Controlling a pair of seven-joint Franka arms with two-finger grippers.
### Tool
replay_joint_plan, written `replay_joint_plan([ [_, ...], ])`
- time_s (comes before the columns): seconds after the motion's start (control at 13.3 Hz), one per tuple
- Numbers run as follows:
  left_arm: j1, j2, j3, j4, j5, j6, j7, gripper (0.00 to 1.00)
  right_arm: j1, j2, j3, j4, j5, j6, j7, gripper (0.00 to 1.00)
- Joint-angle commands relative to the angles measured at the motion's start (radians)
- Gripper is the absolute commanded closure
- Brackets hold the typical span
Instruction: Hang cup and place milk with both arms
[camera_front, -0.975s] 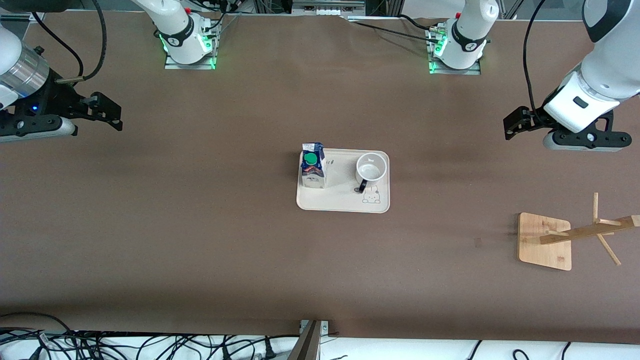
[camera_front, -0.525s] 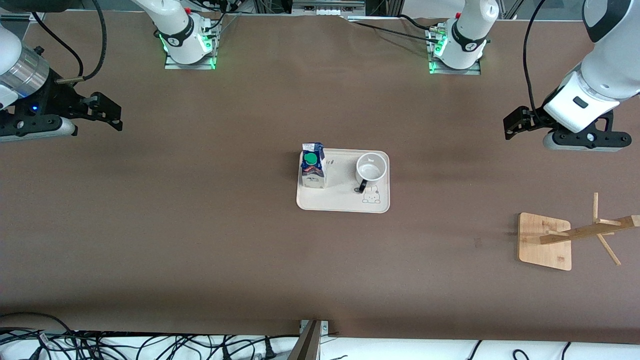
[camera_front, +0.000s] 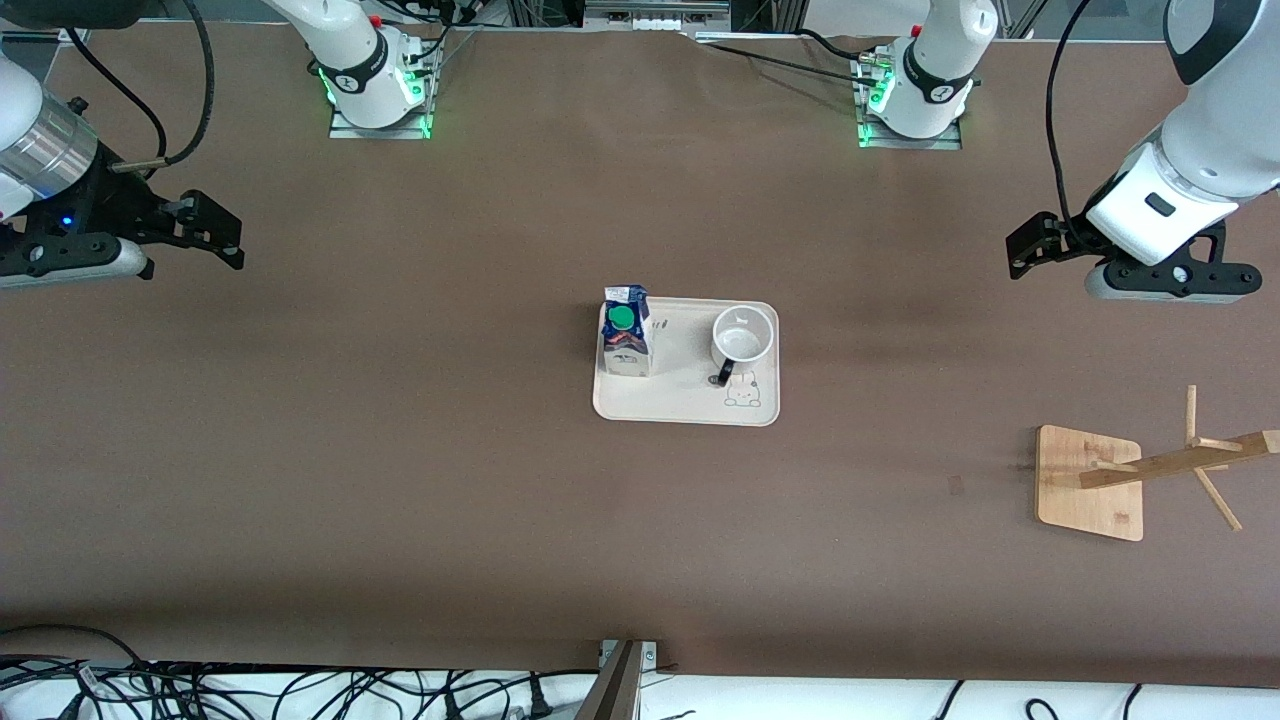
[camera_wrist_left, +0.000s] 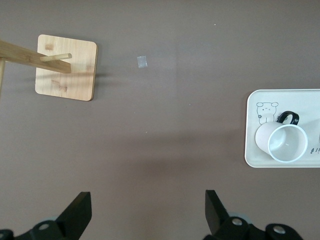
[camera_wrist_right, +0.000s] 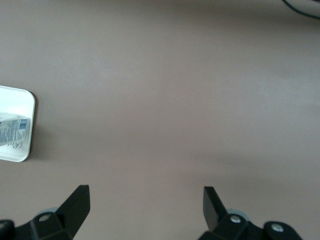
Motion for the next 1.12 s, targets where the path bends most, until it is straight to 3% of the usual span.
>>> replay_joint_plan([
  [0.0, 0.001, 0.018, -0.004, 0.037, 0.001, -0.026, -0.009, 0.0, 0.012, 0.019, 0.0, 0.016, 0.03, 0.013, -0.008, 0.0],
  [0.38, 0.001, 0.018, -0.004, 0.037, 0.001, -0.026, -0.009, 0.0, 0.056, 0.042, 0.0, 0.017, 0.03, 0.013, -0.008, 0.0],
  [0.67, 0.001, 0.018, -0.004, 0.039, 0.001, -0.026, -0.01, 0.0, 0.07, 0.173, 0.0, 0.016, 0.021, -0.036, -0.008, 0.0],
  [1.05, 0.001, 0.018, -0.004, 0.039, -0.001, -0.026, -0.01, 0.0, 0.113, 0.184, 0.002, 0.014, 0.051, -0.033, 0.028, 0.0],
])
